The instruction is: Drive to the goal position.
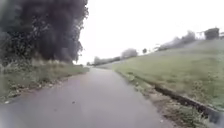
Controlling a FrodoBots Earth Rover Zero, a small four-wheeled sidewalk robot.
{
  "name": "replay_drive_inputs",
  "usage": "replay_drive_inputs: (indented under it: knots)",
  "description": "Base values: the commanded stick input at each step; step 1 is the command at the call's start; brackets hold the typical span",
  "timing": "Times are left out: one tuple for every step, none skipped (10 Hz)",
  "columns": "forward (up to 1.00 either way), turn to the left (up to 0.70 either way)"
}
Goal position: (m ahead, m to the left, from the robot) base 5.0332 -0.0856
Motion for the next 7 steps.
replay_drive_inputs:
  knots:
    - [0.70, 0.00]
    - [0.70, 0.00]
    - [0.70, 0.00]
    - [0.70, 0.00]
    - [0.70, 0.00]
    - [0.70, 0.00]
    - [0.70, 0.00]
